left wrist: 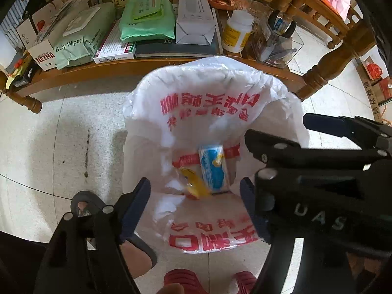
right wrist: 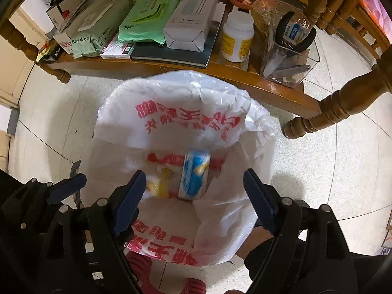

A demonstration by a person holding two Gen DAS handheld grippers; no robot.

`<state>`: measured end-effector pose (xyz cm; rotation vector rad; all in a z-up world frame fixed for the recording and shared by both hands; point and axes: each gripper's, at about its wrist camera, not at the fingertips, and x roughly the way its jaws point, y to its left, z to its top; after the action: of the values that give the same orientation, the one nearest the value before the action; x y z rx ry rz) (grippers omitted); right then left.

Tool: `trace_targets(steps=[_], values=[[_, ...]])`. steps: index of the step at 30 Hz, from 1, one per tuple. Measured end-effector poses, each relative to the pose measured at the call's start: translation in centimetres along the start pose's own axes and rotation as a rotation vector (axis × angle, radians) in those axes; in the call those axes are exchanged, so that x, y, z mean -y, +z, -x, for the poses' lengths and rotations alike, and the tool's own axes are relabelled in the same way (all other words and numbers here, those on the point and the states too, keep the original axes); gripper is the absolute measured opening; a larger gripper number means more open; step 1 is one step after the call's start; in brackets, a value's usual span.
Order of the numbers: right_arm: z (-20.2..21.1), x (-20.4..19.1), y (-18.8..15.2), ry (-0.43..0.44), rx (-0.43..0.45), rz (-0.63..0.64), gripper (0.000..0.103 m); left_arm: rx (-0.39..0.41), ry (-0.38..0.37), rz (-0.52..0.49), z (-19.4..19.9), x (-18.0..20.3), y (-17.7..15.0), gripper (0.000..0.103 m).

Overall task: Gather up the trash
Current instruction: 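Open the left tool dropping the wrapper while the right tool drops the blue box, then raise both open tools back toward the table top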

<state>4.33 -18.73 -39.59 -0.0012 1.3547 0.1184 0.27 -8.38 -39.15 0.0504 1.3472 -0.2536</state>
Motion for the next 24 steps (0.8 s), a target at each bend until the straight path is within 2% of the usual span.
trace_targets(steps=[2, 3, 6, 11, 16, 21, 24], values=[[0.5, 0.1, 0.0, 0.005, 0.011, -0.006, 0.080, 0.002, -0.006, -0.003, 0.1, 0.0, 0.0, 0.093], [0.6, 0.1, 0.1, 0.005, 0.016, -0.006, 0.080, 0.004, -0.006, -0.003, 0.1, 0.0, -0.1, 0.095], [0.9, 0.1, 0.1, 0.004, 0.025, -0.006, 0.080, -0.004, -0.004, -0.005, 0.1, 0.0, -0.2, 0.095], [1.0, 0.2, 0.0, 0.003, 0.026, -0.015, 0.080, 0.031, -0.012, -0.042, 0.7, 0.5, -0.2, 0.095], [1.5, 0.4, 0.1, 0.003, 0.039, -0.027, 0.080, 0.027, 0.020, -0.039, 0.7, 0.4, -0.4, 0.095], [2.4, 0.6, 0.1, 0.011, 0.054, -0.041, 0.080, 0.005, -0.021, -0.024, 0.8, 0.3, -0.3, 0.095], [3.5, 0.7, 0.1, 0.015, 0.070, -0.053, 0.080, 0.032, -0.020, -0.054, 1.4, 1.1, -0.4, 0.095]])
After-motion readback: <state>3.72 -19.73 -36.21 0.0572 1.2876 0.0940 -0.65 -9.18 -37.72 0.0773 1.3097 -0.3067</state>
